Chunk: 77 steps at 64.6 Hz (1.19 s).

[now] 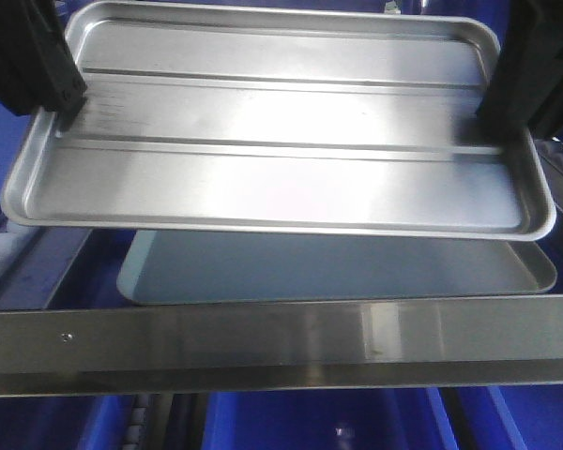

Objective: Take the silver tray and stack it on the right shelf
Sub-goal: 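Lower the held tray into the larger silver tray on the shelf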

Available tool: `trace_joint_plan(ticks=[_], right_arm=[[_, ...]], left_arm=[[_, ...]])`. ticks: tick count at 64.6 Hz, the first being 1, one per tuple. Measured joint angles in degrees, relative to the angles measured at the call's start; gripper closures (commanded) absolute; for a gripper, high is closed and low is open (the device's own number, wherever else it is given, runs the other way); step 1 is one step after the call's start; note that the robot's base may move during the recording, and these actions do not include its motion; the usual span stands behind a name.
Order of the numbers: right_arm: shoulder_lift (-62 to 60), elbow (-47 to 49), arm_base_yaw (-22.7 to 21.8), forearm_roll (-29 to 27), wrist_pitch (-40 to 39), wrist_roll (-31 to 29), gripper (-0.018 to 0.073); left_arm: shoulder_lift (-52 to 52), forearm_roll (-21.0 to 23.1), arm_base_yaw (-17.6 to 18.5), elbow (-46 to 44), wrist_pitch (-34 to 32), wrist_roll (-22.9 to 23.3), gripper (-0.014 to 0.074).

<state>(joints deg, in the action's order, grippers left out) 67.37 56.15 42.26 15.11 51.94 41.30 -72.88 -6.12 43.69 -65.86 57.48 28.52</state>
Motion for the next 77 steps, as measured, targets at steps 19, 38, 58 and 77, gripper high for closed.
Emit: trace_joint_plan(ticks=[19, 38, 58, 77], right_arm=[[0.00, 0.00, 0.00, 0.00, 0.00, 0.00, 0.0503], [0.00, 0.00, 0.00, 0.00, 0.00, 0.00, 0.0503], [0.00, 0.00, 0.00, 0.00, 0.00, 0.00, 0.0503], [0.00, 2.03, 0.00, 0.11, 1.72, 0.00, 0.0503]], left_arm=[[0.00, 0.00, 0.00, 0.00, 0.00, 0.00, 0.0689], [0.00, 0.04, 0.00, 0.00, 0.00, 0.00, 0.0689], [0.00, 0.27, 0.00, 0.00, 0.00, 0.00, 0.0689], [0.00, -1.65, 0.00, 0.00, -2.64, -0.36, 0.0689]])
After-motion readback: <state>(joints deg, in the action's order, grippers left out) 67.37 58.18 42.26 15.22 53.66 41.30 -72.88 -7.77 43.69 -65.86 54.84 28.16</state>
